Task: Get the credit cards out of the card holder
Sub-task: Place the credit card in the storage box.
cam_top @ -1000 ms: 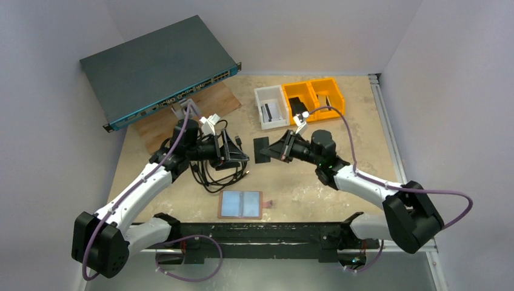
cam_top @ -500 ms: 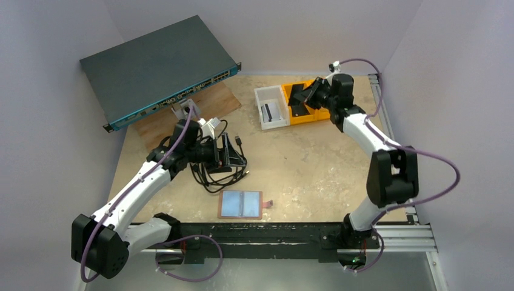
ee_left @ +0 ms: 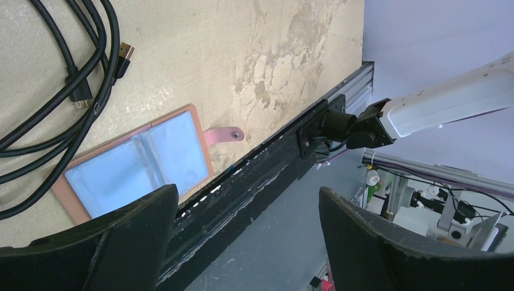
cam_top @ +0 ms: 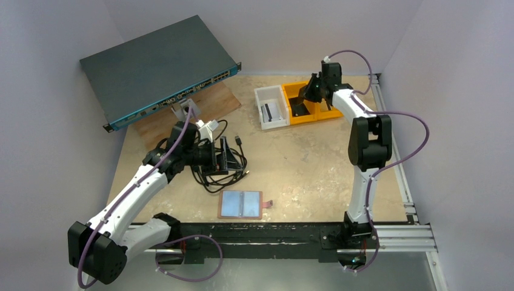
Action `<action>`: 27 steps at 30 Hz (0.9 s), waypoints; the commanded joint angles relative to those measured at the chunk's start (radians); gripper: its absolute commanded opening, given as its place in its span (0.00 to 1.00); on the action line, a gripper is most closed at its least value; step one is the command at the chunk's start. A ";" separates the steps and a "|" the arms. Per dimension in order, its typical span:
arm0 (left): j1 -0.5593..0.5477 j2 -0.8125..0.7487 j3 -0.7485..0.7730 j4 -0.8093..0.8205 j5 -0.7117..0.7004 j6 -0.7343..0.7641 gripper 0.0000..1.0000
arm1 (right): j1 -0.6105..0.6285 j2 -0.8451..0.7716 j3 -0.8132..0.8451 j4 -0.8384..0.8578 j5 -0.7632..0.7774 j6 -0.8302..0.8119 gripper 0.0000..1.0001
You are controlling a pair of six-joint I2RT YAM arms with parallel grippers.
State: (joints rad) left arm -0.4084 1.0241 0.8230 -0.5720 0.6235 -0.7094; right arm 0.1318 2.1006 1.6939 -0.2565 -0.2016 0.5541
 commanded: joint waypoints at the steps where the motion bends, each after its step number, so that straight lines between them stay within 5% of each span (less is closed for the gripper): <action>1: -0.011 -0.013 0.033 -0.002 -0.004 0.031 0.86 | 0.004 0.028 0.082 -0.062 0.033 -0.042 0.09; 10: -0.124 0.038 0.015 -0.009 -0.119 0.027 0.87 | 0.005 0.026 0.126 -0.089 0.003 -0.042 0.30; 17: -0.220 0.105 0.001 0.028 -0.221 -0.008 0.86 | 0.021 -0.105 0.040 -0.108 0.016 -0.039 0.33; 27: -0.453 0.275 0.100 -0.042 -0.510 0.000 0.55 | 0.065 -0.469 -0.407 -0.030 0.021 0.012 0.35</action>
State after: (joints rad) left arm -0.7605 1.2362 0.8394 -0.5972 0.2798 -0.7147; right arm 0.1757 1.7523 1.4197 -0.3325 -0.1921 0.5465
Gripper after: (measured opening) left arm 0.591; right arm 0.347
